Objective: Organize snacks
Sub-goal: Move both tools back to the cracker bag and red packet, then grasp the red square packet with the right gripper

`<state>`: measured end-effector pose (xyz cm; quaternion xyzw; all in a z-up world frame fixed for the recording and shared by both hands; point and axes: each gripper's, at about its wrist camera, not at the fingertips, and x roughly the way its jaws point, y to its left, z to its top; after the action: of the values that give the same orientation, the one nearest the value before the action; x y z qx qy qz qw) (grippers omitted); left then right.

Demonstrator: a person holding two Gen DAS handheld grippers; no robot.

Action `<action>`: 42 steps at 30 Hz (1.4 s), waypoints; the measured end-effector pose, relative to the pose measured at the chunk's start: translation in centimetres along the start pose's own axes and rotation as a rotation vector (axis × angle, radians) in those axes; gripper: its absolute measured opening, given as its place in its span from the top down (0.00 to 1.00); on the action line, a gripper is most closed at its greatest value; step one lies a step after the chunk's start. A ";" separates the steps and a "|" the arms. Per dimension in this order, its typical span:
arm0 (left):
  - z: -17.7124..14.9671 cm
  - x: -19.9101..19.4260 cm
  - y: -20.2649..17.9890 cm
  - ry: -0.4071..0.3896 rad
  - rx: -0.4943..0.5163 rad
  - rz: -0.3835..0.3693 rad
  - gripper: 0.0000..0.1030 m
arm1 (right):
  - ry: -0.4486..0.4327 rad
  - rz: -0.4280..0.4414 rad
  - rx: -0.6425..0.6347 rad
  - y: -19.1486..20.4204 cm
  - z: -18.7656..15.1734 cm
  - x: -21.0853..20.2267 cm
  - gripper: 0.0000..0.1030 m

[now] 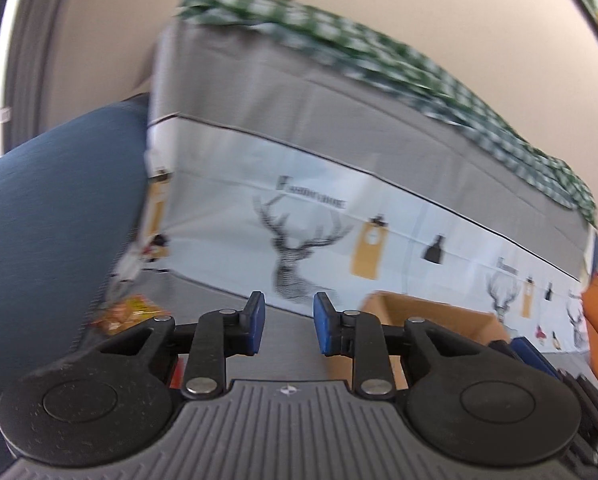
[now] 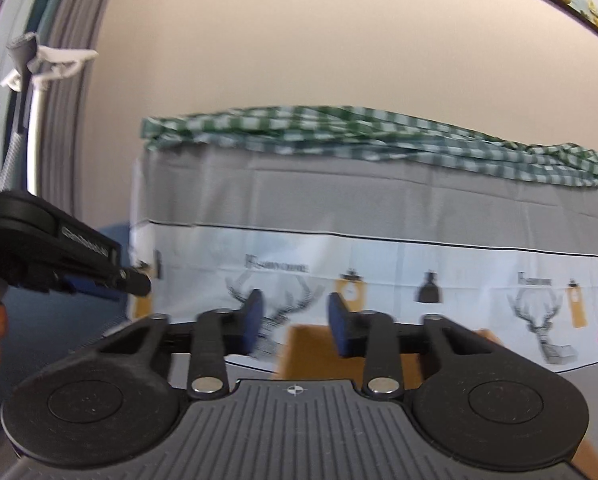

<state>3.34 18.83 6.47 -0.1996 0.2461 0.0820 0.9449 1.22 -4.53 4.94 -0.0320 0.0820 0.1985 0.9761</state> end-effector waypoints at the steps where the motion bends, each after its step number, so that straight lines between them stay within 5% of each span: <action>1: 0.1 -0.1 0.8 0.003 -0.012 0.011 0.72 | -0.004 0.015 0.003 0.7 -0.1 0.0 0.72; 15: -0.3 0.5 6.8 0.036 -0.119 0.139 0.72 | 0.162 0.182 -0.002 10.2 -4.0 5.6 0.70; 28: 0.0 0.2 9.0 0.020 -0.207 0.240 0.72 | 0.348 0.222 0.015 15.0 -10.4 13.4 0.26; 42: 0.6 0.3 10.9 0.006 -0.248 0.261 0.72 | 0.475 0.241 -0.064 19.5 -14.1 18.0 0.17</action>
<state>1.11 28.96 3.08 -0.2810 0.2606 0.2330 0.8938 7.85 18.97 -12.67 -0.0984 0.3057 0.3026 0.8974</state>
